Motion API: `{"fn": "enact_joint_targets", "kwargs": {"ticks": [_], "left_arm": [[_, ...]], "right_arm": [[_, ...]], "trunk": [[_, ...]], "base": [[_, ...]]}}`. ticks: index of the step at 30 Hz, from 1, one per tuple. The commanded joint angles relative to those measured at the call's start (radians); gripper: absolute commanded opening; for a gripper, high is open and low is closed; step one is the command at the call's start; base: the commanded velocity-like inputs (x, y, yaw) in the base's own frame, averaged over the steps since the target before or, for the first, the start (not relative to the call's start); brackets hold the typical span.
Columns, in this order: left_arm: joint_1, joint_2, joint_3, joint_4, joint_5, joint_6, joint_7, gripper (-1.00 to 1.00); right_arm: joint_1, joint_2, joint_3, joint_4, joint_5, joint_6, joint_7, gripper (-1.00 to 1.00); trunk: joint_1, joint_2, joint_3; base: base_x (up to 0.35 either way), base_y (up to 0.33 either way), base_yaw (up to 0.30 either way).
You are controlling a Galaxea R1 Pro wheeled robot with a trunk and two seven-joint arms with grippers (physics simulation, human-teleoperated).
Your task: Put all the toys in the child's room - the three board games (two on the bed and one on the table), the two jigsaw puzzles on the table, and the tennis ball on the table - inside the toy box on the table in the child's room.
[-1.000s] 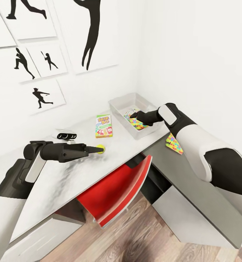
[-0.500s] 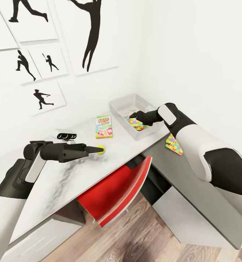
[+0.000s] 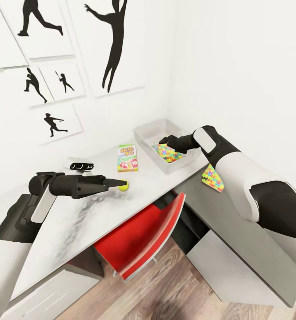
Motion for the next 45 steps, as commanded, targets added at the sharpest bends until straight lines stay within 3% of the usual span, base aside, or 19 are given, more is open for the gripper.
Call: {"fn": "enact_joint_targets", "kwargs": {"ticks": [1, 16, 28, 45], "left_arm": [[-0.001, 0.001, -0.002, 0.002, 0.001, 0.010, -0.002, 1.00], [0.001, 0.008, -0.009, 0.082, -0.001, 0.007, 0.032, 1.00], [0.010, 0.021, -0.011, 0.236, -0.020, 0.003, 0.109, 1.00], [0.040, 0.013, -0.018, 0.262, -0.041, -0.004, 0.156, 1.00]], "right_arm": [[-0.001, -0.002, 0.005, 0.000, 0.000, 0.002, 0.001, 1.00], [-0.001, -0.014, 0.005, -0.005, 0.000, 0.008, 0.004, 1.00], [0.002, -0.017, 0.003, -0.026, -0.003, 0.015, 0.004, 1.00], [0.015, -0.021, 0.000, -0.027, -0.006, 0.055, 0.005, 1.00]], "trunk": [[0.001, -0.002, 0.000], [0.001, -0.002, 0.025], [0.001, -0.002, 0.042], [0.001, -0.002, 0.065]], "base": [[0.000, 0.000, 0.022], [0.000, 0.000, 0.084], [0.000, 0.000, 0.184], [0.000, 0.000, 0.146]]}}
